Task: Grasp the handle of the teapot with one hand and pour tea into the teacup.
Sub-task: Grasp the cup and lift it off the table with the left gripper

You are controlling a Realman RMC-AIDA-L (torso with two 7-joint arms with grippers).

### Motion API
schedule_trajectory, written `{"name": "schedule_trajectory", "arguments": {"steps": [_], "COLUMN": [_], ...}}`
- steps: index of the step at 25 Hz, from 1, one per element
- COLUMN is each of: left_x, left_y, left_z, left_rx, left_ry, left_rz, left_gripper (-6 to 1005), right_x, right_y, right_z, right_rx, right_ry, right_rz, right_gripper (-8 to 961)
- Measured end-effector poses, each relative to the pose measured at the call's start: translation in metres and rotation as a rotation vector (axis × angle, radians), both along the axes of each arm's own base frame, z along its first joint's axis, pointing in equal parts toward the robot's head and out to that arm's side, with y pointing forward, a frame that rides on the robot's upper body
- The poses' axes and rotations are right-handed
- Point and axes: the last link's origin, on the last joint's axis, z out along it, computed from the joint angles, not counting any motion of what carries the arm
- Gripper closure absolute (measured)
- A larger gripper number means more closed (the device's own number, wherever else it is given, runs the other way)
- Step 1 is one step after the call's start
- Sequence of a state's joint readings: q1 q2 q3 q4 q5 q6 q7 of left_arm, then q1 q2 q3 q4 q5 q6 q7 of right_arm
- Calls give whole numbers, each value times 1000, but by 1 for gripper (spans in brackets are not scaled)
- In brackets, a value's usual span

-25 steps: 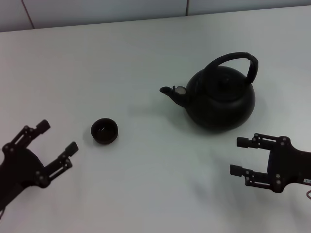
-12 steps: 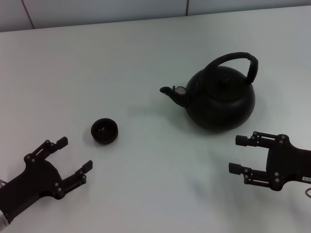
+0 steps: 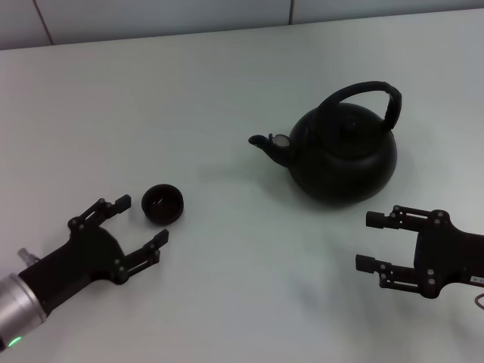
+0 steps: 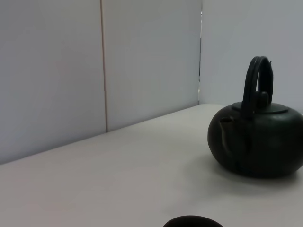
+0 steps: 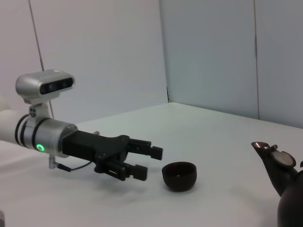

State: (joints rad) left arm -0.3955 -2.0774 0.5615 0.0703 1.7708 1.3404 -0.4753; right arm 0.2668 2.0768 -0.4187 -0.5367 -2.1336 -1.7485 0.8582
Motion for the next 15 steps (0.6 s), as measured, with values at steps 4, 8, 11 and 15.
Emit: {"name": "schedule_trajectory", "arguments": {"steps": [4,8,11,15], "left_x": [6,10,12,13], "left_y": [11,18,22,26], "left_z": [-6,-10,-13,-15], "left_rx": [3,6,4,2], "left_ry": [15,35,51,63], "left_rz": [0,-5,-3,-1], "left_gripper": [159,158,158,158], "right_x": [0,-1,-1,-2], "right_y": [0,1,2,3], "right_z": [0,0,1,0], "right_rx": [0,0,0,0], "right_ry": [-1,1,2,4], "right_rz": [0,4,5,8], "right_gripper": [273,273,274,274]}}
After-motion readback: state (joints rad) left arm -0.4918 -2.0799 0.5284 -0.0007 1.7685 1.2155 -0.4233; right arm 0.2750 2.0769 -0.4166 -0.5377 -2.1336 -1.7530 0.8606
